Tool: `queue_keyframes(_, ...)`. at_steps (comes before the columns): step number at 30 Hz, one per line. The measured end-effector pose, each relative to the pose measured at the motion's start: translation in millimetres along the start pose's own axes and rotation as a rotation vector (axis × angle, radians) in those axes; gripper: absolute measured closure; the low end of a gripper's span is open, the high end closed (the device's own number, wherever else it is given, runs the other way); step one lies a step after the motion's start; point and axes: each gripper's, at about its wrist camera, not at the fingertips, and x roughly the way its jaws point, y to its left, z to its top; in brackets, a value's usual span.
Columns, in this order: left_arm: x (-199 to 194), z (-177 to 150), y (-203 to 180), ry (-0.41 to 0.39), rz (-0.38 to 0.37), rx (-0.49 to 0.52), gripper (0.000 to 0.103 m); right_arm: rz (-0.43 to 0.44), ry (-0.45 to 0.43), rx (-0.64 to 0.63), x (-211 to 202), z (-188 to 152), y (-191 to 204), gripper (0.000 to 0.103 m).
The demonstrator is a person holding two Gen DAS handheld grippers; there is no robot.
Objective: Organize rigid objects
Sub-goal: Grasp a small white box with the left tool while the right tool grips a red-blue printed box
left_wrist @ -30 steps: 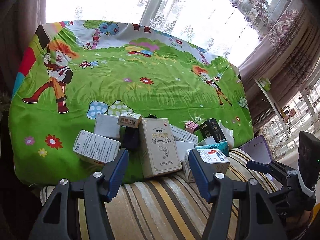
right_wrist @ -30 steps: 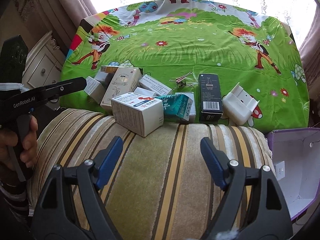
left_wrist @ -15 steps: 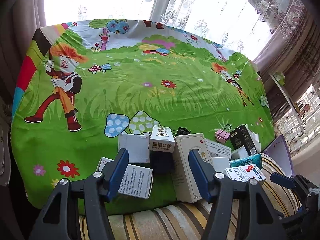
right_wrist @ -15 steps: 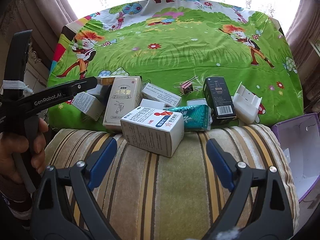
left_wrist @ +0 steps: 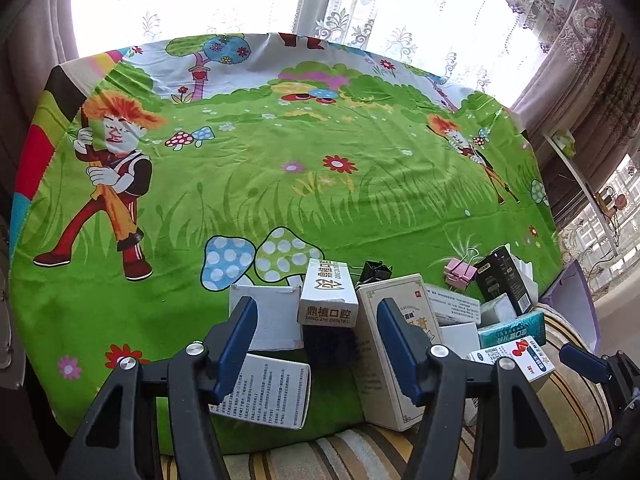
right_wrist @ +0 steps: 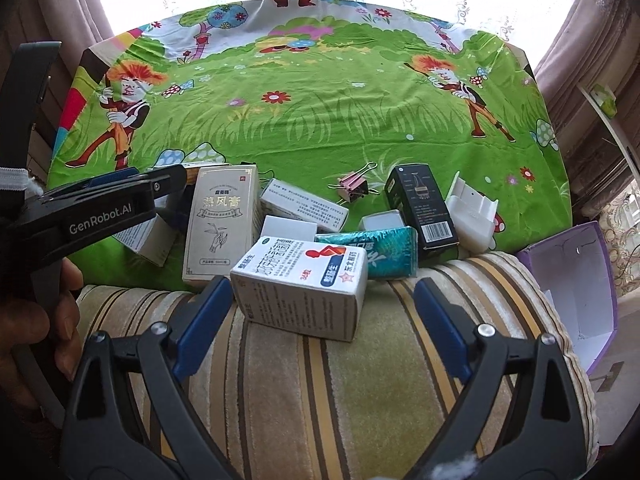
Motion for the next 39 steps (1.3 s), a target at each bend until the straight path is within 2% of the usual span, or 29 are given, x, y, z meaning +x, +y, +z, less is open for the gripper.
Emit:
queue_keyframes(10, 7, 2, 0, 0.008, 0.019, 0.008, 0.04, -0.016, 0.018, 0.007, 7, 5, 10, 0.009)
queue_keyframes(13, 8, 3, -1, 0.009, 0.028, 0.019, 0.05, -0.028, 0.026, 0.018, 12, 7, 9, 0.009)
queue_keyframes(17, 12, 2, -2, 0.026, 0.02, 0.025, 0.069, -0.018, 0.032, 0.037, 14, 7, 5, 0.013)
queue_keyframes(19, 12, 2, -2, 0.026, 0.02, 0.025, 0.069, -0.012, 0.035, 0.044, 14, 6, 3, 0.025)
queue_keyframes(29, -1, 1, 1, -0.025, 0.017, -0.008, 0.07, 0.086, -0.009, 0.063, 3, 1, -9, 0.027)
queue_keyframes(39, -30, 3, -2, -0.104, 0.02, -0.042, 0.07, 0.181, -0.104, 0.061, -21, -5, -25, 0.027)
